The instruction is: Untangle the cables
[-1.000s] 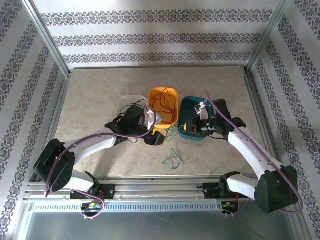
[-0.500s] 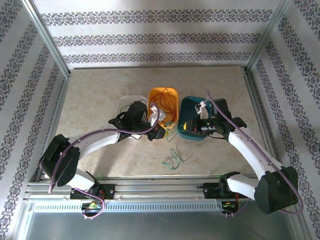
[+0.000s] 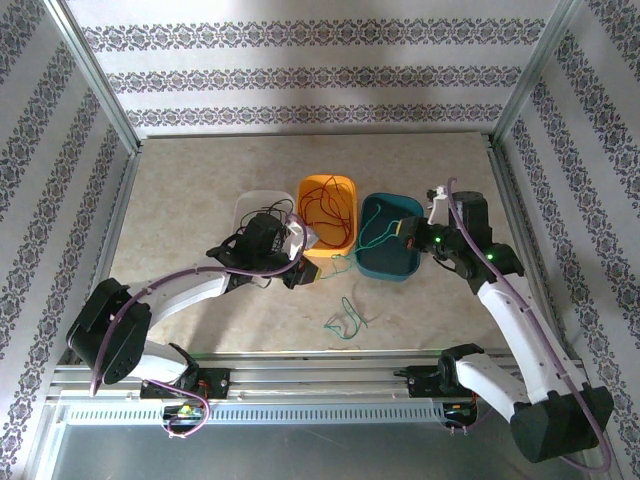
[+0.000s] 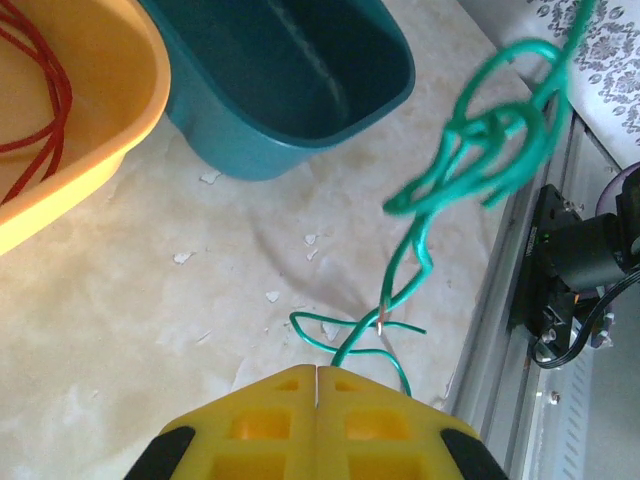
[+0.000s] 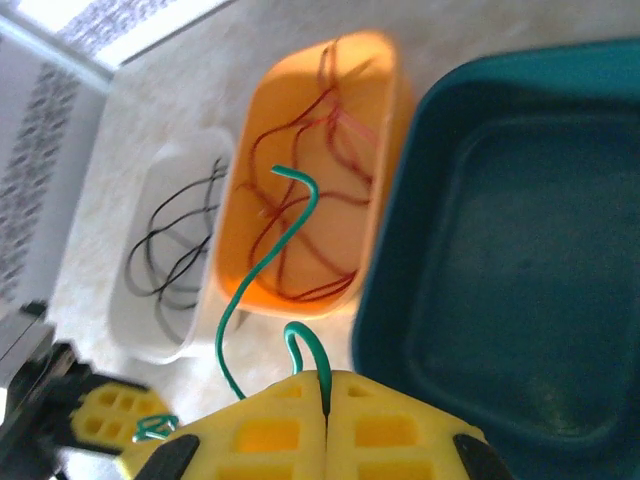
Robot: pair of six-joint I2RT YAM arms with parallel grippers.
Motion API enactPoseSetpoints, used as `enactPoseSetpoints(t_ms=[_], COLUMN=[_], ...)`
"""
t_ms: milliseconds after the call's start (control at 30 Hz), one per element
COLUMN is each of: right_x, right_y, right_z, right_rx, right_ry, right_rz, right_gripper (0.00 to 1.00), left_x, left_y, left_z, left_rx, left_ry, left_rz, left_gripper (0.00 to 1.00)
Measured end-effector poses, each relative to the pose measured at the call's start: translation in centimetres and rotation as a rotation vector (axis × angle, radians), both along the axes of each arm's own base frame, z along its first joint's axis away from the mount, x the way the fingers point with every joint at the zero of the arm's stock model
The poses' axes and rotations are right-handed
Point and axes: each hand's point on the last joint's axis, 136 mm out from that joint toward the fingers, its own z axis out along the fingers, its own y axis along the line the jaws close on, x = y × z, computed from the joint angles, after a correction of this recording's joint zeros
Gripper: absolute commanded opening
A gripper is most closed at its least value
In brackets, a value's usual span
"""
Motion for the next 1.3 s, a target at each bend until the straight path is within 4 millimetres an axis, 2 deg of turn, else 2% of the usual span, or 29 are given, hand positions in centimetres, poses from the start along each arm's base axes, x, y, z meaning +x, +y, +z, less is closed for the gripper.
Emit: enactPoseSetpoints(t_ms=[200, 333, 500, 633, 700, 833, 1067, 1200, 1233, 1267, 1300], right_x=[0.5, 0.4, 1.0, 1.1, 1.3, 2.3, 4.1, 4.5, 4.7, 4.8, 5.0], right_y=[-4.6, -6.9, -11.4, -13.2, -13.1, -11.3, -6.1, -4.7, -4.8, -4.9, -5.1], right_z=[0.4, 0.4, 2.4, 3.3, 3.2, 1.6, -4.3, -7.2, -7.9, -8.5, -8.9], right_rx=[-0.118, -0.171, -0.250, -0.266, -0.259, -0.205, -0.216, -0.250, -0.259, -0.271, -0.279], right_ry=[-0.033, -0.027, -0.071, -0.085, -0.080, -0.026, 0.152, 0.226, 0.239, 0.252, 0.262], right_rz=[-0.195, -0.273, -0.445, -0.506, -0.497, -0.408, -0.216, -0.166, -0.169, -0.174, -0.180], right_gripper=[0.00, 0.00, 0.00, 0.00, 0.00, 0.00, 0.00, 0.00, 0.08, 0.23, 0.32], left_x=[-0.3, -0.3, -0.8, -1.1, -1.1, -1.0, 0.1, 0.8, 0.9, 0.9, 1.0], left_y=[0.9, 1.3, 2.9, 3.4, 3.4, 3.4, 2.6, 2.1, 2.1, 2.0, 2.0], left_z=[-1.9, -2.5, -4.6, -5.3, -5.3, -5.2, -3.2, -1.7, -1.4, -1.3, -1.2], left_rx=[0.045, 0.061, 0.139, 0.167, 0.168, 0.165, 0.122, 0.094, 0.089, 0.087, 0.086], left_ry=[0.015, 0.017, 0.057, 0.069, 0.070, 0.066, 0.021, -0.014, -0.019, -0.021, -0.023], left_rz=[0.028, 0.040, 0.079, 0.083, 0.083, 0.084, 0.095, 0.097, 0.098, 0.098, 0.099], left_gripper=[0.00, 0.00, 0.00, 0.00, 0.00, 0.00, 0.00, 0.00, 0.00, 0.00, 0.00])
